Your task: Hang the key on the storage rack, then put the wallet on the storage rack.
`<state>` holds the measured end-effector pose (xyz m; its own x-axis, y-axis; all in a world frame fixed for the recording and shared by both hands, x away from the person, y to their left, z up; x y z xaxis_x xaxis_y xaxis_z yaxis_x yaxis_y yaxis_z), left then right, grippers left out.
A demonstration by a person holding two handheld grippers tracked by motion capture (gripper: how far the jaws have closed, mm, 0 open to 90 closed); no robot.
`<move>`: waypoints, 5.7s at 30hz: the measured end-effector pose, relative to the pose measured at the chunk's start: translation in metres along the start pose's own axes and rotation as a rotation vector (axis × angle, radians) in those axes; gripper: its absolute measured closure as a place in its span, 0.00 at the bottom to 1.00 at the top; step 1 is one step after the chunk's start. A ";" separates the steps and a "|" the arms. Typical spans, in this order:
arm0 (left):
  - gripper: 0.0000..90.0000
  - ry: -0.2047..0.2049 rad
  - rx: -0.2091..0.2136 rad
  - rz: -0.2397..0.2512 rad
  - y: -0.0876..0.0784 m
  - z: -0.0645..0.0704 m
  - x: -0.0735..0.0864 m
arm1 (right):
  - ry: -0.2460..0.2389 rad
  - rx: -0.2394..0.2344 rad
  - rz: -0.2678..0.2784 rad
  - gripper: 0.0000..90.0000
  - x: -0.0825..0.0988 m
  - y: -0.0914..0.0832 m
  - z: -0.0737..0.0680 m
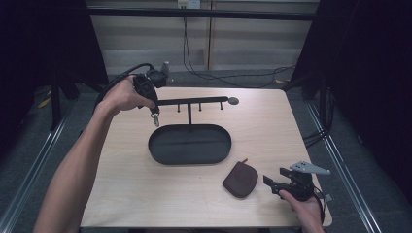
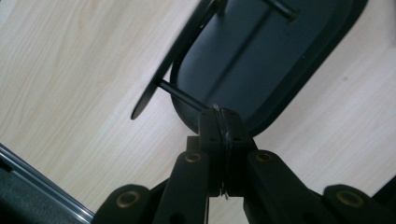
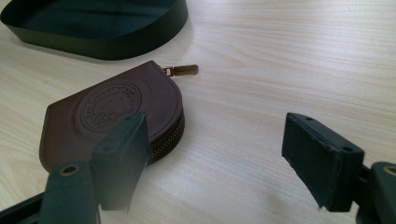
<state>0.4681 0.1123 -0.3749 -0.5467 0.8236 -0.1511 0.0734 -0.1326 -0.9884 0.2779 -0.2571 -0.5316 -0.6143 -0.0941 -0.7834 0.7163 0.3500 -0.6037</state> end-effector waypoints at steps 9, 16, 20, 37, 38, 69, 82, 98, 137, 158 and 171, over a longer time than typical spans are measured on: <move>0.99 -0.015 -0.015 0.010 0.002 -0.004 -0.002 | -0.004 0.000 -0.003 0.26 0.000 0.001 0.000; 0.97 -0.038 -0.003 0.048 -0.003 -0.006 0.004 | -0.006 0.000 -0.002 0.26 0.000 0.001 0.000; 0.95 -0.048 0.020 0.082 -0.007 -0.005 0.008 | -0.003 0.002 -0.003 0.26 -0.001 0.002 0.000; 0.69 -0.120 0.075 0.289 -0.012 0.007 0.036 | 0.024 -0.001 0.005 0.26 -0.001 0.000 0.000; 0.67 -0.130 0.080 0.305 -0.011 0.008 0.037 | 0.023 0.000 0.005 0.26 -0.001 0.000 0.000; 0.17 -0.315 0.126 0.666 0.044 0.021 0.115 | 0.034 -0.017 -0.023 0.25 0.000 0.003 -0.003; 0.21 -0.318 0.135 0.685 0.092 0.071 0.151 | 0.052 -0.082 -0.057 0.22 0.000 0.000 -0.010; 0.20 -0.341 0.120 0.705 0.120 0.101 0.194 | 0.012 -0.128 -0.154 0.22 -0.012 0.002 -0.024; 0.20 -0.280 0.157 0.699 0.126 0.115 0.188 | -0.183 -0.160 -0.669 0.21 -0.038 0.047 -0.051; 0.22 -0.294 0.176 0.684 0.129 0.113 0.190 | -0.223 -0.175 -0.852 0.18 -0.022 0.062 -0.053; 0.22 -0.298 0.170 0.683 0.128 0.111 0.190 | -0.268 -0.141 -0.907 0.12 -0.018 0.069 -0.057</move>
<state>0.2809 0.1906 -0.5292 -0.6294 0.3478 -0.6949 0.3597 -0.6622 -0.6573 0.3196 -0.1784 -0.5508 -0.8071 -0.5888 -0.0441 -0.0527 0.1463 -0.9878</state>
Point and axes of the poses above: each handheld gripper's, and its own axes: y roughly forward along the jaws, x roughly out of its underside, z roughly to its right, the point moved 9 cm from there along y, roughly forward along the jaws, and after that the axes turned 2 degrees about x, right-handed, at the moved point
